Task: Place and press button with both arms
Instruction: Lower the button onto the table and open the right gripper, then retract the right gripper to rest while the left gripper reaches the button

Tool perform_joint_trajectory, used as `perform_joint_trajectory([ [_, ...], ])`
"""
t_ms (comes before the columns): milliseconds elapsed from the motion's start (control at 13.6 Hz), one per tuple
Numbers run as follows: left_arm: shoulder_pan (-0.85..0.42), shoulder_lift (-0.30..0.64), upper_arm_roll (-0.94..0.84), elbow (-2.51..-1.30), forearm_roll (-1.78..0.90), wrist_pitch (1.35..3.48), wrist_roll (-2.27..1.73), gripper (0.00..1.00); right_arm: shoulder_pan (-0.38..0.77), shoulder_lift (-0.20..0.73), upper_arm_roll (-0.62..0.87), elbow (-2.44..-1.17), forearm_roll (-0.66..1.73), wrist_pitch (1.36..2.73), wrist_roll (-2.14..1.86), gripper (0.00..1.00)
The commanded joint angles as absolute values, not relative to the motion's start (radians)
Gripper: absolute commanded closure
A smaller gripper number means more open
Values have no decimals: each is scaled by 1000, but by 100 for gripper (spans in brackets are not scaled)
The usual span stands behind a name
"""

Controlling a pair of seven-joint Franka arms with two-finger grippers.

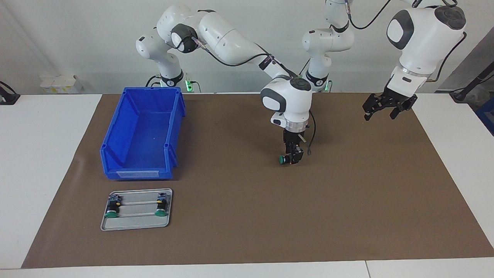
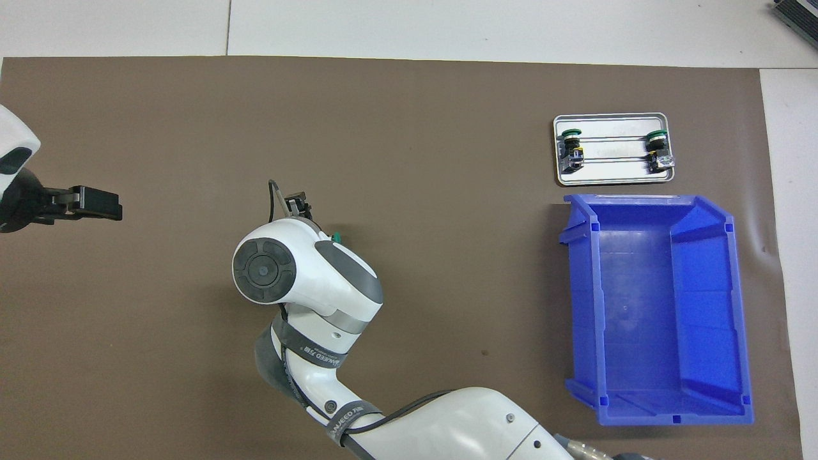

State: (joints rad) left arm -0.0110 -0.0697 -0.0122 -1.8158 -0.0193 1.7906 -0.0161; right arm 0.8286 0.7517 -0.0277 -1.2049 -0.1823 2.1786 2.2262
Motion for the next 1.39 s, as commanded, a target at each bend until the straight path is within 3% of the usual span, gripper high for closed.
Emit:
perform_joint_trajectory([
  [0,-6,-103,-15,-1848,-3,1789,-6,0,755,645,-23,-1274,-196,2146,2088,0],
  [367,-8,-104,-18,-1848,-3,1770,-5,0,551,384,-21,-1477,-127,2131,1685,0],
  [807,-133,-118,-49,-1868,-12,1762,-9,1,326,273,-23,-1477,-34,1990,1099,0],
  [1321,-245,-114,-51,-1956,-23,1989,541,4,86,155,-23,-1477,0,1774,562,0],
])
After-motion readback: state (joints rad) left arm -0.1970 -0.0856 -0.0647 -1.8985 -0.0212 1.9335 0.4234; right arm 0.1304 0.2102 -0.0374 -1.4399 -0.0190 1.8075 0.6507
